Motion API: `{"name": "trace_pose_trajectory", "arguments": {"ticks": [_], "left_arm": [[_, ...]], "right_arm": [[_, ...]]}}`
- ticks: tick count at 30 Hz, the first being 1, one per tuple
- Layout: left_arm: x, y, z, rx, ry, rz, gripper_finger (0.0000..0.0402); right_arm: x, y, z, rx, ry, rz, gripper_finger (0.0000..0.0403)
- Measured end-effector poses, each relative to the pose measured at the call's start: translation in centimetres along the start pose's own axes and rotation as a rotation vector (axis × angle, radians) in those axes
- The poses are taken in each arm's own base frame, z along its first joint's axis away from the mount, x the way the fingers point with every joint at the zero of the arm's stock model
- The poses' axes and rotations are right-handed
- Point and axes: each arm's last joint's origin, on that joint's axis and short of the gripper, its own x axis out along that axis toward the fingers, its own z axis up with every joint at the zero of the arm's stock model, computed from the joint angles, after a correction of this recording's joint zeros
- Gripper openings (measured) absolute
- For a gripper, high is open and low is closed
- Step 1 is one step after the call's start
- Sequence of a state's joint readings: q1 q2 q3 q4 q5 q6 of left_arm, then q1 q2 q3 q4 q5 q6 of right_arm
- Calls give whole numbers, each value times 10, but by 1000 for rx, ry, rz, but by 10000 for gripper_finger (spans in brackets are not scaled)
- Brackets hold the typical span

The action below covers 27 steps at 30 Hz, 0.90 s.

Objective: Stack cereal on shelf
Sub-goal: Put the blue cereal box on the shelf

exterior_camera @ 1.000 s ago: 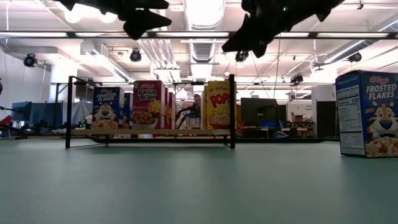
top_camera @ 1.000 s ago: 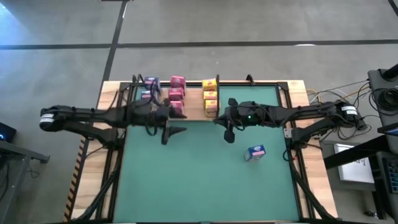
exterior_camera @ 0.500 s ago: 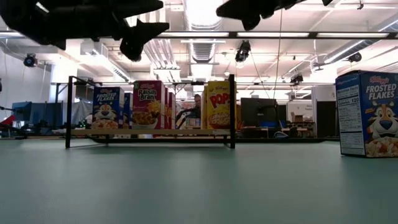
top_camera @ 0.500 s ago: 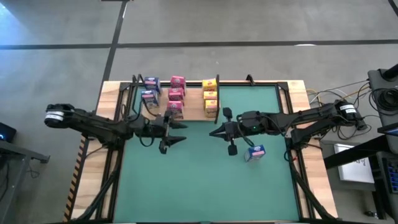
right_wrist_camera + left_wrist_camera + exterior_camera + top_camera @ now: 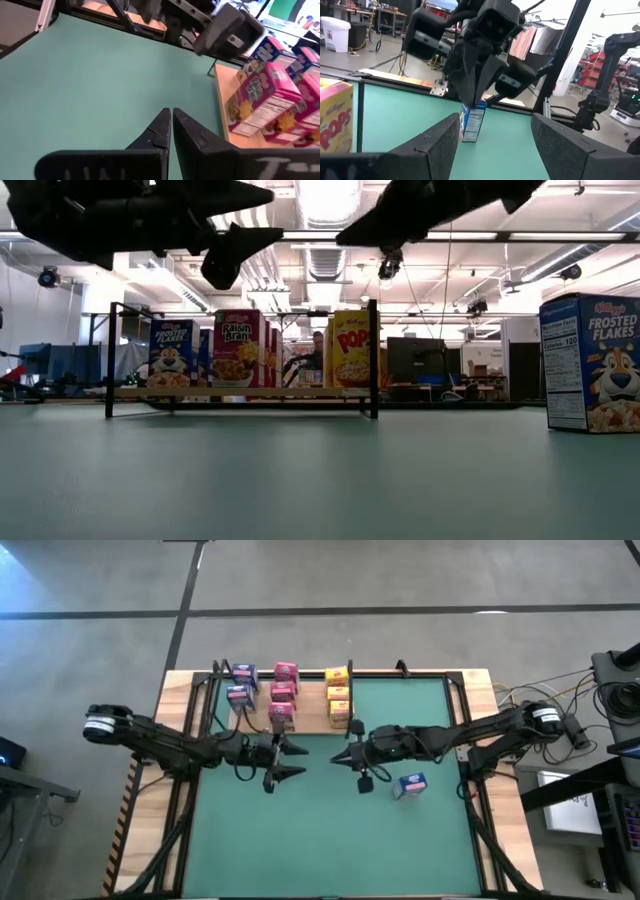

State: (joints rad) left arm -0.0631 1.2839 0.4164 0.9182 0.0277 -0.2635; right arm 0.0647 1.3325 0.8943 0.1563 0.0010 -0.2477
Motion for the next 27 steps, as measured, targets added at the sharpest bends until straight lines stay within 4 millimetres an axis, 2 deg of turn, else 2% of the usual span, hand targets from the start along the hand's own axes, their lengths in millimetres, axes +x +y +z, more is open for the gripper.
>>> {"name": "trace_pose_trajectory", "arguments": {"ticks": [7, 14, 27], "left_arm": [[9, 0, 0, 9, 8, 2, 230], [12, 1, -1, 14, 16, 4, 230], [14, -1, 5, 96, -4, 0, 230]], "right_arm": [[11, 1, -5, 3, -9, -1, 9], [8, 1, -3, 53, -11, 0, 9], [8, 7, -18, 93, 59, 20, 9]]}}
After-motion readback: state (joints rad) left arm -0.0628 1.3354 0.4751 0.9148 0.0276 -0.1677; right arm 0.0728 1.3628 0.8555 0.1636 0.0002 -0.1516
